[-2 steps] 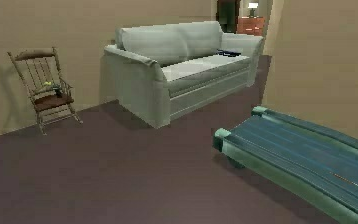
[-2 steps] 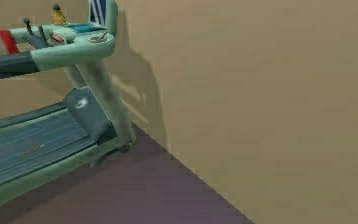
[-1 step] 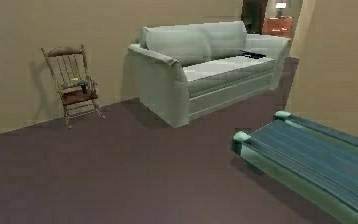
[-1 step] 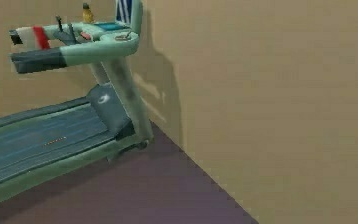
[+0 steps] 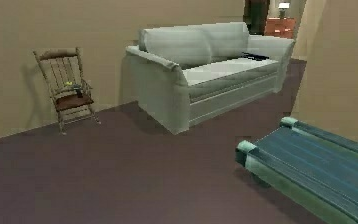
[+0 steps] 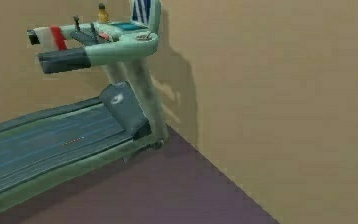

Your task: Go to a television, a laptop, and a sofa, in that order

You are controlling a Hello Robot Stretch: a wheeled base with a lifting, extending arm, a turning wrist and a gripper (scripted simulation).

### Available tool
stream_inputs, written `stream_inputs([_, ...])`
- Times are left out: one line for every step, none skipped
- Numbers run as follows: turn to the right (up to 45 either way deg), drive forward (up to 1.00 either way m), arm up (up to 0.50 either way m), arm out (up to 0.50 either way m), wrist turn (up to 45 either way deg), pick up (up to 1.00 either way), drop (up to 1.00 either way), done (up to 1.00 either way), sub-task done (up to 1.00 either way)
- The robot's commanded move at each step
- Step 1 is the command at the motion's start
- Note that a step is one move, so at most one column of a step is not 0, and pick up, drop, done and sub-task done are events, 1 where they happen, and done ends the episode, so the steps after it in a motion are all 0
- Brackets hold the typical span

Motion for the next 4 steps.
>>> stream_inputs([-45.0,0.00,0.00,0.00,0.0,0.00,0.00,0.00,0.00])
stream_inputs([-21.0,0.00,0.00,0.00,0.0,0.00,0.00,0.00,0.00])
stream_inputs([0.0,1.00,0.00,0.00,0.0,0.00,0.00,0.00,0.00])
stream_inputs([-3.0,0.00,0.00,0.00,0.0,0.00,0.00,0.00,0.00])
